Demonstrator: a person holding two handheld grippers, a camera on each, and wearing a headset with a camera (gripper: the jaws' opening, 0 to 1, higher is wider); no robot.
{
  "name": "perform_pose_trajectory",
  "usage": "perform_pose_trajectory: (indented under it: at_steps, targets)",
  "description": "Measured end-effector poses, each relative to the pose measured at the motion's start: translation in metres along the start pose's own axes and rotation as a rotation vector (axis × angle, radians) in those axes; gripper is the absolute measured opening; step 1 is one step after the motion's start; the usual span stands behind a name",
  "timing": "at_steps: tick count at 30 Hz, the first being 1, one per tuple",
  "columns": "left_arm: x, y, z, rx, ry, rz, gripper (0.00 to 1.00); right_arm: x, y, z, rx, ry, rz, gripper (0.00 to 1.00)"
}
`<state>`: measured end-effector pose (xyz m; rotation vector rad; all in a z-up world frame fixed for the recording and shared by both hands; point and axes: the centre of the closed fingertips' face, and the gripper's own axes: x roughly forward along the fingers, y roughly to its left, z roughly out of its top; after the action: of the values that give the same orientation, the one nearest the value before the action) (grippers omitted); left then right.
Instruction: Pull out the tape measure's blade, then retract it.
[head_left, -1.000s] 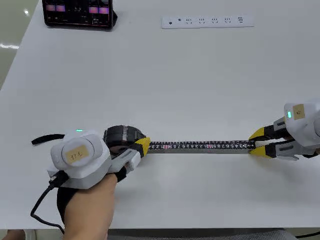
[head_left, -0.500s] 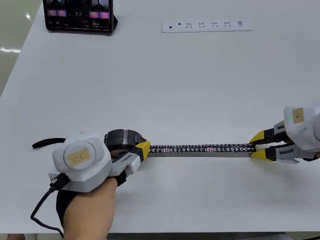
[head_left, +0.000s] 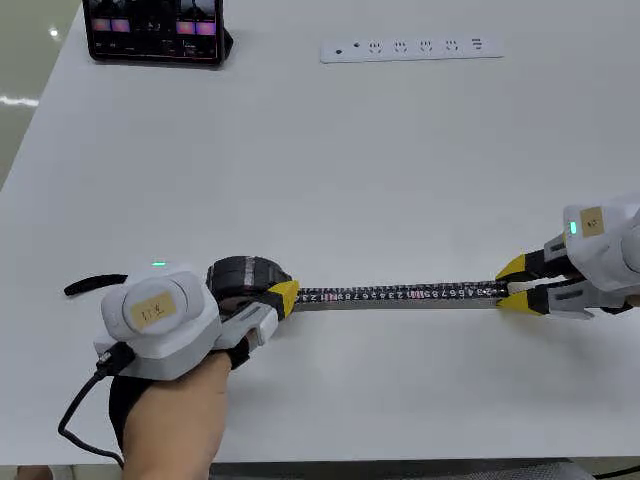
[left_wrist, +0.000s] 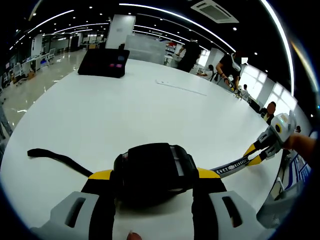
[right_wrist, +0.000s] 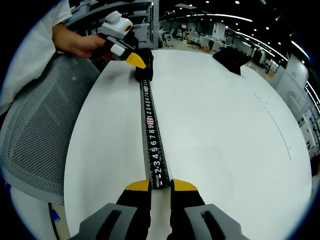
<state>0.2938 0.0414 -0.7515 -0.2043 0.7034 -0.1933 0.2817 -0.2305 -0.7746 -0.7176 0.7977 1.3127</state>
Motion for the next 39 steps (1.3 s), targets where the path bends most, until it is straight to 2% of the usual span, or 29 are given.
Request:
perform_pose_trajectory:
  at_steps: [18,39]
  targets:
    - [0.000,-0.001,0.000,-0.013,0.003,-0.012,0.57,0.015,0.003,0.030,-0.002,-0.048,0.037,0.10]
    - [0.000,0.000,0.000,-0.030,0.003,-0.024,0.57,0.027,0.007,0.053,0.011,-0.079,0.068,0.10]
